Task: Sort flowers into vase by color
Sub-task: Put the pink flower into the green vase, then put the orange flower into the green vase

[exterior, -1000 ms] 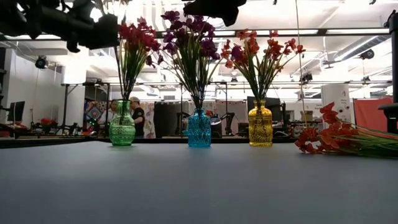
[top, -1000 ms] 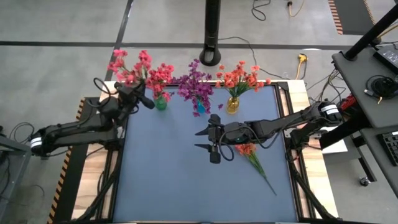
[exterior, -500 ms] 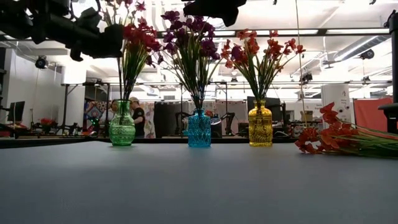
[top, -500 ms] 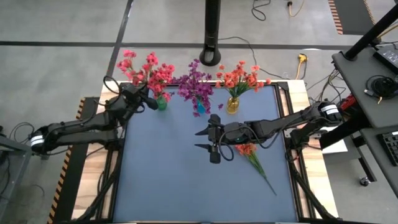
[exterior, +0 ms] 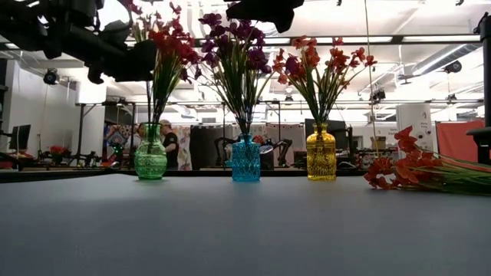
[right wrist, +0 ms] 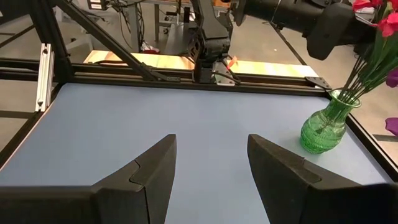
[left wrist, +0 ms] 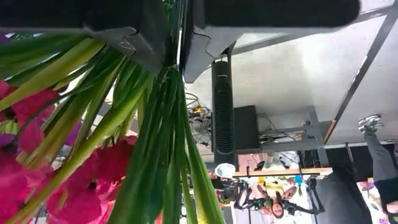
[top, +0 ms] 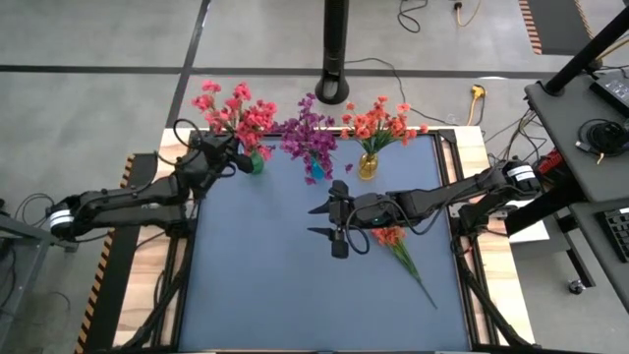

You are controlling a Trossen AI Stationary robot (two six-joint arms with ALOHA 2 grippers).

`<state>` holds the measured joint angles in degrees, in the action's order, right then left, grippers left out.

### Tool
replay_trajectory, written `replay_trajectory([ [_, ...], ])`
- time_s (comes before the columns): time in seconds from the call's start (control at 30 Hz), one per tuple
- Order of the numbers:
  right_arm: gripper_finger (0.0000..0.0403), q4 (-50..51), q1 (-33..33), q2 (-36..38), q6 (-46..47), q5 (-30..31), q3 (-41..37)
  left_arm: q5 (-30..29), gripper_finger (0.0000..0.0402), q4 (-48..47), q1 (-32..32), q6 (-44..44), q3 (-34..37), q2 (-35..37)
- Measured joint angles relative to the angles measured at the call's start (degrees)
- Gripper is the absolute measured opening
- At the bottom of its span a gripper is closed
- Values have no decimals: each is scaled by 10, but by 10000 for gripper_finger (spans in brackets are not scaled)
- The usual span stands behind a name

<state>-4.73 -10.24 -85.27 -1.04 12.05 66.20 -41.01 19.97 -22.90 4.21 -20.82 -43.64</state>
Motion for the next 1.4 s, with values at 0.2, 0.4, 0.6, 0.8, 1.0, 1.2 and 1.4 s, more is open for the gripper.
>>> replay_trajectory([
  [0.2,192,0,0,0,-2,0,0,0,43,0,0,9,0,4],
  [0.4,192,0,0,0,0,0,0,0,87,-26,0,11,0,14],
  [0.6,192,0,0,0,0,0,0,0,136,-112,0,30,-14,31],
  [0.8,192,0,0,0,0,0,0,0,176,-243,0,65,-56,42],
  [1.0,192,0,0,0,0,0,0,0,215,-350,2,81,-101,41],
  [1.2,192,0,0,0,-1,0,0,1,265,-397,2,99,-122,40],
  [1.4,192,0,0,0,-1,0,0,7,292,-519,2,139,-172,40],
])
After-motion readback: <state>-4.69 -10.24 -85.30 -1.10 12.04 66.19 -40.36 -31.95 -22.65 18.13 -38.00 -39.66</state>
